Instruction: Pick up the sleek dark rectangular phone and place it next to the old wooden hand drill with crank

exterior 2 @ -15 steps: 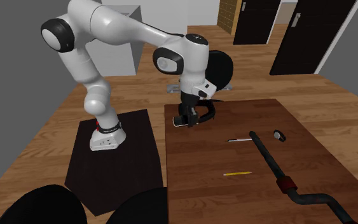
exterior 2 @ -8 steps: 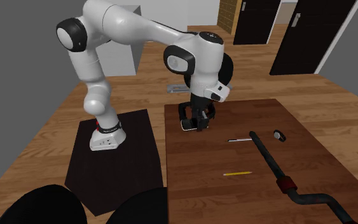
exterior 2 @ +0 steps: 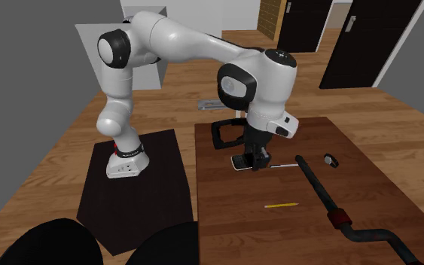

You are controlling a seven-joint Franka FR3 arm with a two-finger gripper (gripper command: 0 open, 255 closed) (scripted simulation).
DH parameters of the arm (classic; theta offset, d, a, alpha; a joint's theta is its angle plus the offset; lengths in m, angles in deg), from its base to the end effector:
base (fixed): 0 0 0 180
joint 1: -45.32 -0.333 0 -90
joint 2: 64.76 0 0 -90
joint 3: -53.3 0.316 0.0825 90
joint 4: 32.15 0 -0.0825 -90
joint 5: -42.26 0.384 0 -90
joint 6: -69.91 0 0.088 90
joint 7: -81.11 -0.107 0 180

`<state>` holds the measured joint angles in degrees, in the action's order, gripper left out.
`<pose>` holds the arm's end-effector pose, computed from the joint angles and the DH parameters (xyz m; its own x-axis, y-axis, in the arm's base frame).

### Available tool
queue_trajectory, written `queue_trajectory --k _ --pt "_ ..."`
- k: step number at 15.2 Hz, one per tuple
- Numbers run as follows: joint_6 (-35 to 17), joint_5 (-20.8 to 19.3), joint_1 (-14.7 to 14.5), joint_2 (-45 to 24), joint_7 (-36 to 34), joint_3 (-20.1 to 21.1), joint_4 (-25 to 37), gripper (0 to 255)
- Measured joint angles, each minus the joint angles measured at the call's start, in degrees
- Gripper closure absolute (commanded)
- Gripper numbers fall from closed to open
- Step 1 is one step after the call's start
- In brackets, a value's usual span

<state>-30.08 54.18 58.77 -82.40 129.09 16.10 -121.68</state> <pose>0.4482 -0.4474 0.4911 0.9971 -0.0712 -0.0277 -0.0727 -0.9957 -0.0576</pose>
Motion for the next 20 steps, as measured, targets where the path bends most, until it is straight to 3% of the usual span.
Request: queue_trajectory --k 20 --pt "-13.48 3.21 0.38 -4.18 2.55 1.37 -10.23 255"
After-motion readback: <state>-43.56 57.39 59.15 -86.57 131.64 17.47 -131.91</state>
